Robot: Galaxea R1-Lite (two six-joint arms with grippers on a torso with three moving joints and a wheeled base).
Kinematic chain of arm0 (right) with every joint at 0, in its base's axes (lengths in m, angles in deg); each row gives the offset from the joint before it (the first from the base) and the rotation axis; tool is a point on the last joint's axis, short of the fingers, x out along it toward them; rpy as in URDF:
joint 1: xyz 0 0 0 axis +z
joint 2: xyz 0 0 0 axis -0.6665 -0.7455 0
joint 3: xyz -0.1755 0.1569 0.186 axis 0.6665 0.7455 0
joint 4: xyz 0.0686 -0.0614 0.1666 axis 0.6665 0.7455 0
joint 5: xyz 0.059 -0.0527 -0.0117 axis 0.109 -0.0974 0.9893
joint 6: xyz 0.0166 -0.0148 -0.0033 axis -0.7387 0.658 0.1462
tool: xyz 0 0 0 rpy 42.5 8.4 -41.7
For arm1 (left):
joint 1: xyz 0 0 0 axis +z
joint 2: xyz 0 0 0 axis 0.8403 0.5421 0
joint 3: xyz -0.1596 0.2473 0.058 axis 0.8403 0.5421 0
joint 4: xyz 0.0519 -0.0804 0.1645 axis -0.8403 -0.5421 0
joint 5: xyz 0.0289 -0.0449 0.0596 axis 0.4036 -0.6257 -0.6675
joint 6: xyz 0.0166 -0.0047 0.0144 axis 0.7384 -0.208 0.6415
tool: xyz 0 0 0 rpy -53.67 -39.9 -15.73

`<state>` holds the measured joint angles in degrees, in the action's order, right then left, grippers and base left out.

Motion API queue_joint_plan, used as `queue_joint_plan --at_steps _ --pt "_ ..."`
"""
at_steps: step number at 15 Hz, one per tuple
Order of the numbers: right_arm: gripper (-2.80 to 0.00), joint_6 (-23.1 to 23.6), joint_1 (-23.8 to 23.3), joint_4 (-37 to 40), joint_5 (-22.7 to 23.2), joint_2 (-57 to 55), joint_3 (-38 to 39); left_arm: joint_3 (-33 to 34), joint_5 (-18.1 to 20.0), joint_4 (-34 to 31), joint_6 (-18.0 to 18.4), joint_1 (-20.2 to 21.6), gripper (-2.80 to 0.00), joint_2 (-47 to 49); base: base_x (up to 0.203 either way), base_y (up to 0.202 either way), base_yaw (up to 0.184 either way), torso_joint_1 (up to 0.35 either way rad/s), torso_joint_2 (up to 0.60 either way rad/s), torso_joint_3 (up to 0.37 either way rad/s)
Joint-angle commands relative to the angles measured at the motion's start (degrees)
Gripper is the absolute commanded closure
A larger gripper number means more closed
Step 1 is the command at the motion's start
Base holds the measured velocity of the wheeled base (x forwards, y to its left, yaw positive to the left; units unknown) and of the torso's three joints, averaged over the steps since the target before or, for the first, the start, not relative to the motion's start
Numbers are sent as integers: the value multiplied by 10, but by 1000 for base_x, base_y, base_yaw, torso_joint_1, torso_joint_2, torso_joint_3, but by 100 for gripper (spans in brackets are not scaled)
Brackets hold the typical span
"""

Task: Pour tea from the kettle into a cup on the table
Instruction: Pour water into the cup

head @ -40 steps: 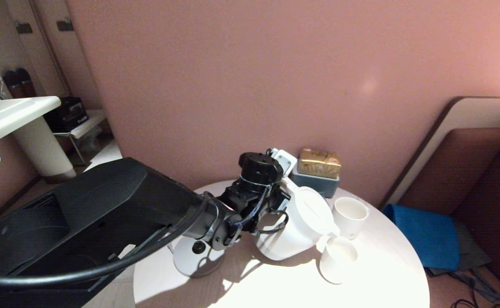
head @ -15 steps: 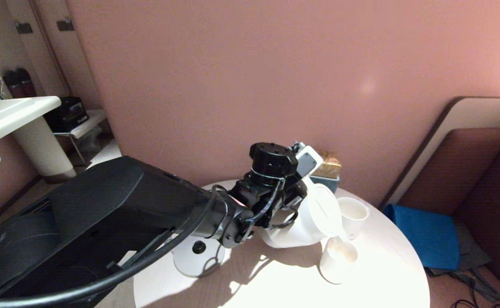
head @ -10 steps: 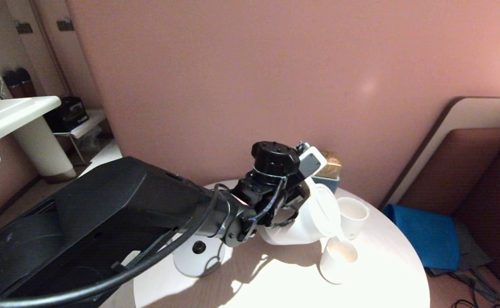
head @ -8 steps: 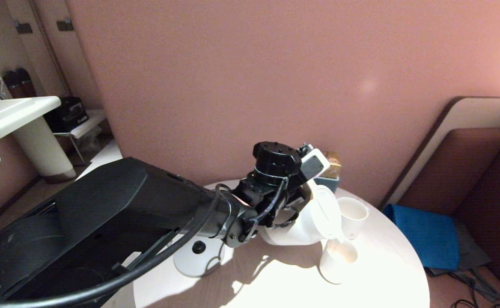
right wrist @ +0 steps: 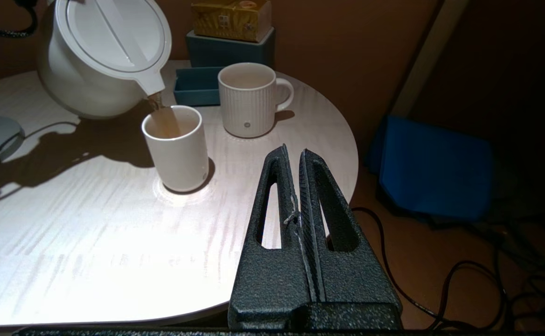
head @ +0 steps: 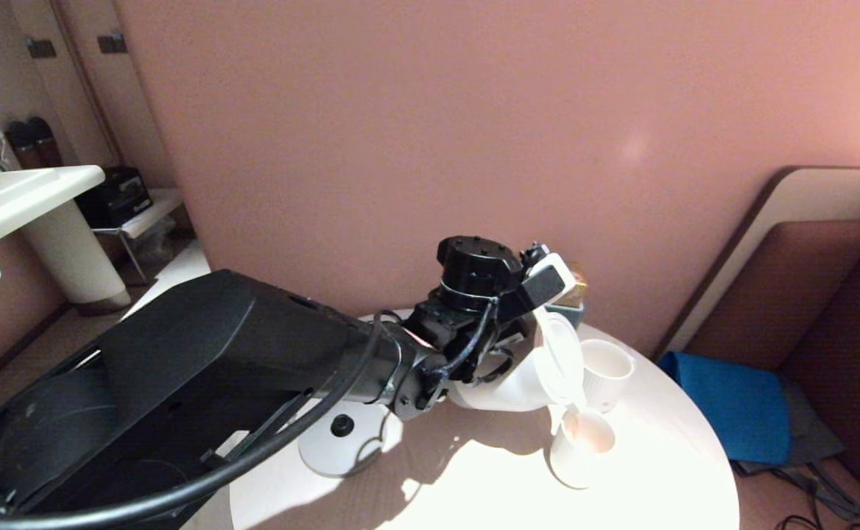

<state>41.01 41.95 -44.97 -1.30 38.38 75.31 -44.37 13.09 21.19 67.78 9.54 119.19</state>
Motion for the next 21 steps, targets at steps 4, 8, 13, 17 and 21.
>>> queue_joint_plan --at_steps 4,8,13,17,21 --pt "0 0 0 0 0 -1 0 -9 -2 2 19 0 0 7 0 0 0 0 0 0" --pt "0 0 0 0 0 -1 0 -14 -2 2 35 0 0 7 0 0 0 0 0 0" --pt "0 0 0 0 0 -1 0 -17 -2 2 42 -2 0 7 0 0 0 0 0 0" --pt "0 0 0 0 0 -1 0 -18 -2 3 51 -2 0 7 0 0 0 0 0 0" --pt "0 0 0 0 0 -1 0 -17 -2 3 52 -5 0 8 0 0 0 0 0 0"
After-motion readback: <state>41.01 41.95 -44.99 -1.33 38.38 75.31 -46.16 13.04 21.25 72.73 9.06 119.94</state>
